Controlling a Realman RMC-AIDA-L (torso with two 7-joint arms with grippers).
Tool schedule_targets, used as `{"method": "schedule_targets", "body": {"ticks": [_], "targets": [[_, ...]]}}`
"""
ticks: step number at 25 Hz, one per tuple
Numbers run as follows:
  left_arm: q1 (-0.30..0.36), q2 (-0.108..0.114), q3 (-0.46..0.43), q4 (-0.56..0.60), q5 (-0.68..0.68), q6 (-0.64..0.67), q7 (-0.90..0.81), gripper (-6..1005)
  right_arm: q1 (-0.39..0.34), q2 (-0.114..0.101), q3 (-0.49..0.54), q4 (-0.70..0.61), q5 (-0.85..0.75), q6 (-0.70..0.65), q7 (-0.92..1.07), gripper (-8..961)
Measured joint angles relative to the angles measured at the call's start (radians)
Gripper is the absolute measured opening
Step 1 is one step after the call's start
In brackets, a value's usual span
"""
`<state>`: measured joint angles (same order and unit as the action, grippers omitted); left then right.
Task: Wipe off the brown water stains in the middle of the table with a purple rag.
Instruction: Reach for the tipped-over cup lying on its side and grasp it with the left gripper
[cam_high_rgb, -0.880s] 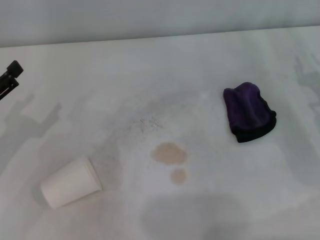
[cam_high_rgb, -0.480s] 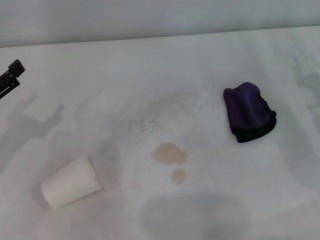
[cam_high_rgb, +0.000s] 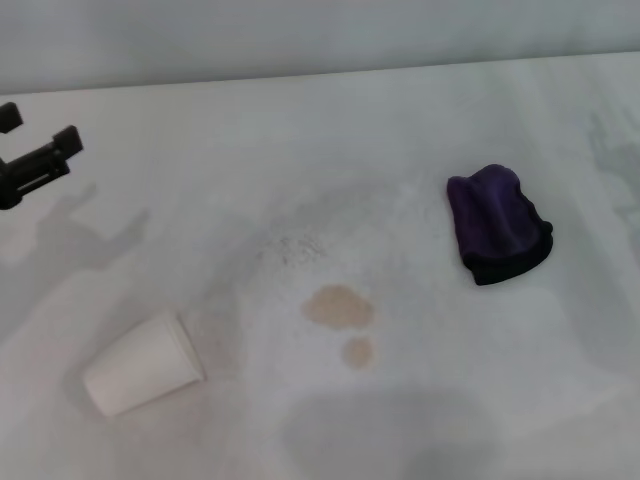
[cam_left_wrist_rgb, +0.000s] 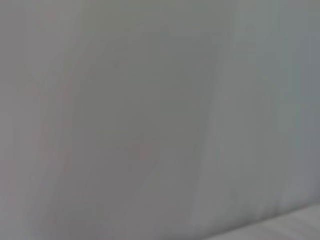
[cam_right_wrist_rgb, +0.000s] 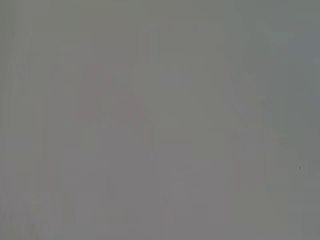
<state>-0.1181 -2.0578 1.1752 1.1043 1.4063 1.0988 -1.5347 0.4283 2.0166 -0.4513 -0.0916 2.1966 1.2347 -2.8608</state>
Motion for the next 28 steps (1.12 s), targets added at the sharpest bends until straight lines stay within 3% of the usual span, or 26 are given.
{"method": "schedule_targets", "body": {"ticks": [5, 9, 11, 18, 24, 28], "targets": [[0.0, 0.001, 0.0, 0.134, 0.168, 0.036, -0.167, 875, 0.003, 0.0, 0.0, 0.0, 0.0, -0.001, 0.0, 455], [0.0, 0.003, -0.006, 0.193, 0.226, 0.089, -0.235, 875, 0.003, 0.0, 0.0, -0.001, 0.0, 0.001, 0.0, 455], [-0.002, 0.008, -0.043, 0.247, 0.294, 0.182, -0.306, 875, 0.004, 0.0, -0.002, -0.001, 0.0, 0.001, 0.001, 455], [-0.091, 0.021, -0.16, 0.364, 0.562, 0.52, -0.479, 876, 0.004, 0.0, -0.001, -0.001, 0.0, 0.004, 0.001, 455], [-0.16, 0.039, -0.168, 0.392, 0.688, 0.644, -0.548, 875, 0.003, 0.001, 0.0, 0.009, 0.0, 0.004, 0.002, 454], [-0.209, 0.037, -0.156, 0.403, 0.819, 0.682, -0.56, 875, -0.002, 0.001, 0.0, 0.01, 0.0, 0.013, 0.002, 454]]}}
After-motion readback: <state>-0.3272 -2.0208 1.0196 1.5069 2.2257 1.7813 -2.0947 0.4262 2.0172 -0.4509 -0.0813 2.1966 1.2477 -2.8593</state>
